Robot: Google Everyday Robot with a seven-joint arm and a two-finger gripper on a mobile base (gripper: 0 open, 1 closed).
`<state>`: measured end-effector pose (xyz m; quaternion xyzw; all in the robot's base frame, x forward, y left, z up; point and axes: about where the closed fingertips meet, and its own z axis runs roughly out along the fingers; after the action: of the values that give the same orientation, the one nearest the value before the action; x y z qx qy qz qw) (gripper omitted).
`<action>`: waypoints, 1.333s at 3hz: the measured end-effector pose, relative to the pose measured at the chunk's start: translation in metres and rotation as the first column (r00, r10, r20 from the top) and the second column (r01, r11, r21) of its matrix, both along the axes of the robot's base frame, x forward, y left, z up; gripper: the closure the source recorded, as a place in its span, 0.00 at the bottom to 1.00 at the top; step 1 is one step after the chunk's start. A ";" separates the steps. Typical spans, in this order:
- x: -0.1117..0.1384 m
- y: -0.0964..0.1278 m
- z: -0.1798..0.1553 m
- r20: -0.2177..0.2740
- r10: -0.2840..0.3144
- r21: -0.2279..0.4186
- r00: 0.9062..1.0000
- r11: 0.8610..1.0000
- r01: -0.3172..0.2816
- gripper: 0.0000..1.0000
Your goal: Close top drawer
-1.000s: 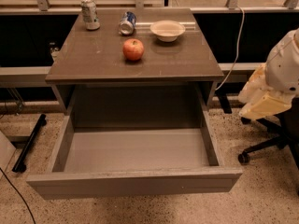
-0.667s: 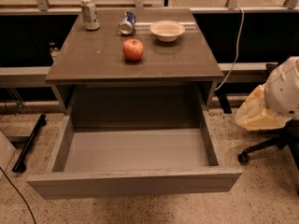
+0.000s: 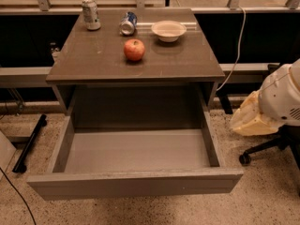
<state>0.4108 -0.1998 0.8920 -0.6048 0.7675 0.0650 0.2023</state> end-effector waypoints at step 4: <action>-0.044 0.023 -0.147 -0.218 -0.002 0.101 0.976 0.995 0.025 1.00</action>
Offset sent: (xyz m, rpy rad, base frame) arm -0.0330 0.0151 -0.1273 0.1059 0.2083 -0.0125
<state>0.3664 -0.1770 0.7447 -0.5776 0.7848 0.1687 0.1485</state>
